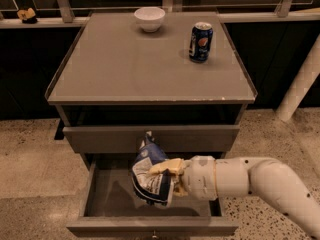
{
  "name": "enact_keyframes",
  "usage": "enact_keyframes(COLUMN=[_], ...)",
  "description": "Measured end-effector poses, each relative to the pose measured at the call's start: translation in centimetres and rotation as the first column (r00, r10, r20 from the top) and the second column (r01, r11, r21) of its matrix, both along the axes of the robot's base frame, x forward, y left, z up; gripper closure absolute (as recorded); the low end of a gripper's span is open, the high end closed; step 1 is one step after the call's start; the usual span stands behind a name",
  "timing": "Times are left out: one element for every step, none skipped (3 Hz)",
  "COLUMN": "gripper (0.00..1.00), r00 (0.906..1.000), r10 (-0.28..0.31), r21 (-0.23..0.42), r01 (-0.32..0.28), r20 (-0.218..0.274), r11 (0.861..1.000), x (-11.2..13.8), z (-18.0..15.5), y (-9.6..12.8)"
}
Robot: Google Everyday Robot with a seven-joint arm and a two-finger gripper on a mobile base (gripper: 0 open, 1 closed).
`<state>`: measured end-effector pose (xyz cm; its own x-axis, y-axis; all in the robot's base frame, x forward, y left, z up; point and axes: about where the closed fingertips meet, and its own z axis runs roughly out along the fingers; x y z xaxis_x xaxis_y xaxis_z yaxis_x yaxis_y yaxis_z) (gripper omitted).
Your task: Place blue chip bag into middle drawer
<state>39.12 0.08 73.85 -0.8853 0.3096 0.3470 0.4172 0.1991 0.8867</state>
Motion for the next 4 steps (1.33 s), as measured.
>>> enact_keyframes(gripper=[1.0,1.0,1.0,1.0], r00=[0.9999,0.9998,0.9973,0.9856], r10=[-0.016,-0.013,-0.032,-0.121], r21=[-0.002,-0.009,0.003,-0.007], r01=[0.016,0.013,0.032,0.121], r20=[0.004,-0.014,-0.066,-0.118], r11=[1.0,1.0,0.999,0.993], x=[0.4,0.7,0.4,0.4], z=[-0.2,-1.3,-4.1,-10.0], y=[-0.7,-0.3,0.8,2.3])
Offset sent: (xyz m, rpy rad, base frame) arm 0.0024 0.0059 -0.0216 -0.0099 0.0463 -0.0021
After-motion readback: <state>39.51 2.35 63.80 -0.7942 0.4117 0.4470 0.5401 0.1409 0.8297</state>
